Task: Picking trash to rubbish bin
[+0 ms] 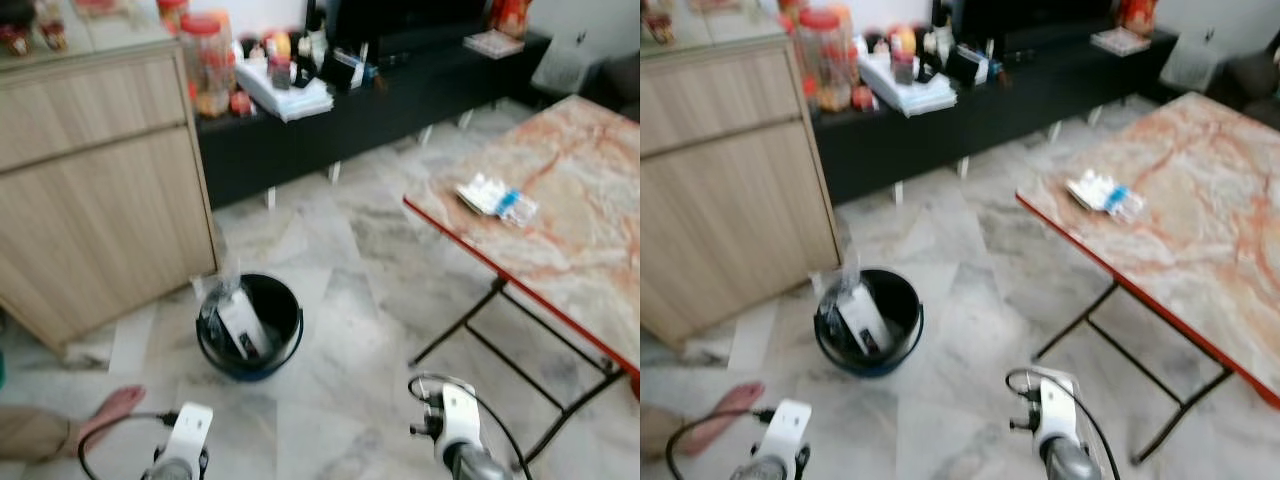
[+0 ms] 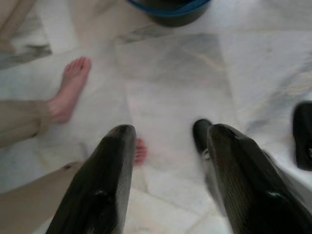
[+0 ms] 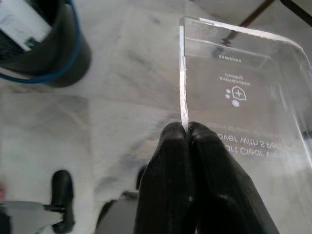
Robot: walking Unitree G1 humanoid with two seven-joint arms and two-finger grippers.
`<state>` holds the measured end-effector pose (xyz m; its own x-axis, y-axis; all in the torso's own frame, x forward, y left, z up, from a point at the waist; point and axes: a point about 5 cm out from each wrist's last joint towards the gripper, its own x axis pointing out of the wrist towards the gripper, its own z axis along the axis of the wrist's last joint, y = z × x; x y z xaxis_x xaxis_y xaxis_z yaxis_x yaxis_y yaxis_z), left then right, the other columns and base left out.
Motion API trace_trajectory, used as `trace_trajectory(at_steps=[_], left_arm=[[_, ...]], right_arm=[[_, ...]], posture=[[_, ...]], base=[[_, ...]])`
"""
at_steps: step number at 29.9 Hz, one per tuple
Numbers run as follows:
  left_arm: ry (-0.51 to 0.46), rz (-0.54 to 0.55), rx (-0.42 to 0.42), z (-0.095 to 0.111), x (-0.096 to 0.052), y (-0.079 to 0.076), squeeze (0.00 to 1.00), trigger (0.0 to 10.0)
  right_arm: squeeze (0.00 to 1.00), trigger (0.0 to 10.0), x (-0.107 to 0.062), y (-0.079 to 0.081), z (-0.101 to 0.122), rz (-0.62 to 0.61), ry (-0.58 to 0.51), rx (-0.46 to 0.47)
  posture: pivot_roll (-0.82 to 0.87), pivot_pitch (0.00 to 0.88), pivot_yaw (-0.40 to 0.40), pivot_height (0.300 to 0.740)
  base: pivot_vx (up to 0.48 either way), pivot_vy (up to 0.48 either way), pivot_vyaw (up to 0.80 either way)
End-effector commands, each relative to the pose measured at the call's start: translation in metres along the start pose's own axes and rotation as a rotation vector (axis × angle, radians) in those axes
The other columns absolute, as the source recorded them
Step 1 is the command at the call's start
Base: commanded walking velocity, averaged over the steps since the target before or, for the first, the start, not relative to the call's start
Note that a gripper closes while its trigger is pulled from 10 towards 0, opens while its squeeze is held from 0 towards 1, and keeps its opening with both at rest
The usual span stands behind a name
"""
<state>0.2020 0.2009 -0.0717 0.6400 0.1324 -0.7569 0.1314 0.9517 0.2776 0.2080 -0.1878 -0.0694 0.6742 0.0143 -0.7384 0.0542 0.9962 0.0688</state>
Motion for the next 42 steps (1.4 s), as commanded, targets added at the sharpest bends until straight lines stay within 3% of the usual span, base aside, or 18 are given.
trace_trajectory(at_steps=[1, 5, 15, 22, 31, 42], left_arm=[[0.025, -0.025, -0.004, -0.0053, -0.0012, -0.0092, 0.0, 10.0], [0.025, -0.025, -0.004, -0.0057, -0.0013, -0.0091, 0.0, 10.0], [0.025, -0.023, -0.007, -0.0056, -0.0013, -0.0087, 0.0, 10.0], [0.025, -0.023, -0.008, -0.0055, -0.0013, -0.0089, 0.0, 10.0], [0.025, -0.022, -0.008, -0.0058, -0.0014, -0.009, 0.0, 10.0], [0.025, -0.022, -0.008, -0.0059, -0.0014, -0.009, 0.0, 10.0]], right_arm=[[0.0, 10.0, -0.0022, -0.009, -0.0032, -0.02, 0.011, -0.019], [0.0, 10.0, -0.0021, -0.0075, -0.0027, -0.005, 0.0, -0.006], [0.0, 10.0, -0.0026, -0.0095, -0.0052, -0.021, 0.021, -0.019], [0.0, 10.0, -0.0025, -0.0099, -0.0043, -0.02, 0.018, -0.026], [0.0, 10.0, -0.0025, -0.0097, -0.0042, -0.021, 0.014, -0.023], [0.0, 10.0, -0.0025, -0.0091, -0.0044, -0.012, 0.016, -0.047]], posture=[[0.08, 0.124, -0.13, 0.74], [0.08, 0.127, -0.13, 0.74], [0.08, 0.129, -0.132, 0.74], [0.08, 0.129, -0.132, 0.74], [0.08, 0.132, -0.134, 0.74], [0.08, 0.134, -0.135, 0.74]], base=[[0.311, 0.0, 0.0], [0.311, 0.0, 0.0], [0.318, 0.0, 0.74], [0.318, 0.0, 0.0], [0.318, 0.0, 0.73], [0.316, 0.0, 0.18]])
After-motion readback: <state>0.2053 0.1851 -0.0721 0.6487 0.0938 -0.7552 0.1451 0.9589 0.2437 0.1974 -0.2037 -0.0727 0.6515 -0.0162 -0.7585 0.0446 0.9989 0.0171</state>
